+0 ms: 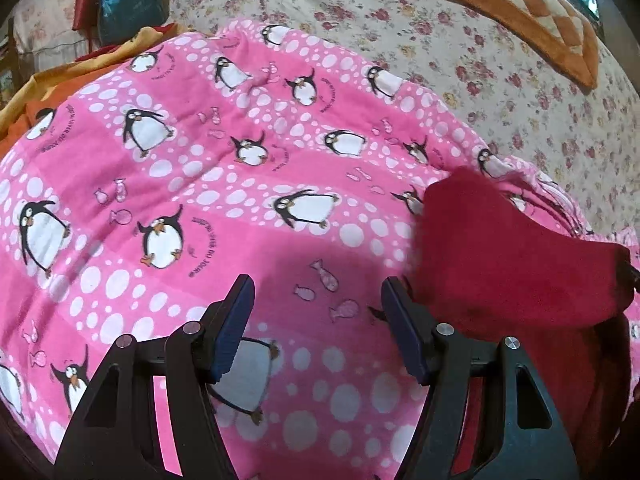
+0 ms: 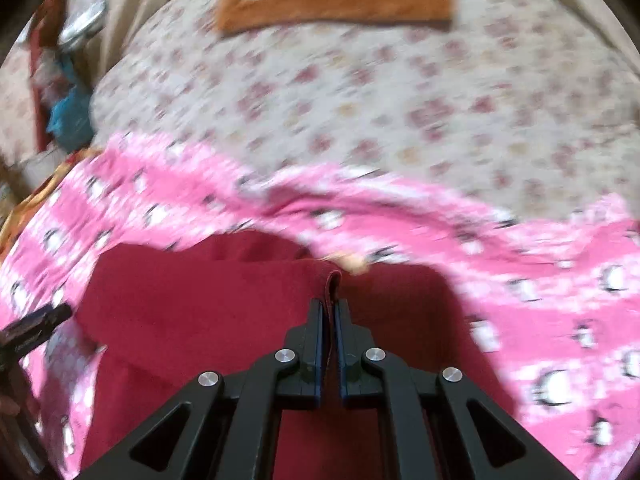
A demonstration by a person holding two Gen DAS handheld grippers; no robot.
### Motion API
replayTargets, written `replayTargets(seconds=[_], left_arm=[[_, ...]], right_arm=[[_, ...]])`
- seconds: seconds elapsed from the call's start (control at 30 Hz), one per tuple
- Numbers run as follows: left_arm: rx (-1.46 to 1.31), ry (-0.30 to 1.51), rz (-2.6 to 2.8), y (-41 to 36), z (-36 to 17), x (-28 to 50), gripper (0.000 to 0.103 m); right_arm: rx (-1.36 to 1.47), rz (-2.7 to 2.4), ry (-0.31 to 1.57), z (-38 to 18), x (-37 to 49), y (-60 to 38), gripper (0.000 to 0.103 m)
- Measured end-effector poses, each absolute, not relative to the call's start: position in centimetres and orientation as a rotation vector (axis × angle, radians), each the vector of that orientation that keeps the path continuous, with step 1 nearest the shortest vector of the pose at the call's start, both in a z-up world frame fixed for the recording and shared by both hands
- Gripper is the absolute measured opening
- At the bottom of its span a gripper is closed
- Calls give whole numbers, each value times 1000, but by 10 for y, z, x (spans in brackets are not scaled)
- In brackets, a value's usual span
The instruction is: Fold small clothes
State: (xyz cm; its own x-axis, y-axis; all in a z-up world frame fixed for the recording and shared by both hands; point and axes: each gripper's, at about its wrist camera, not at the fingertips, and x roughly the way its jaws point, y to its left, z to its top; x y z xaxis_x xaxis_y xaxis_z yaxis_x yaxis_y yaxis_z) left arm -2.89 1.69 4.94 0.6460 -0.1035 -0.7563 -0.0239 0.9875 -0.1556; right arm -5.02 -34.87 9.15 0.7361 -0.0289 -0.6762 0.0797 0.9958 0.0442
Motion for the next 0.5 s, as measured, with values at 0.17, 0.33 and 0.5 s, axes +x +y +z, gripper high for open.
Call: replayTargets(seconds=[0.17, 0.33, 0.5], left_arm=[[-99, 861, -101, -2, 51, -34, 66], [-45, 844, -200, -22, 54, -40, 66], [9, 840, -243, -41, 52, -37, 66]], right_arm=[[-24, -248, 841, 70, -43, -375, 5], [34, -245, 896, 66, -45, -386, 5], [47, -107, 757, 103, -54, -350, 83]])
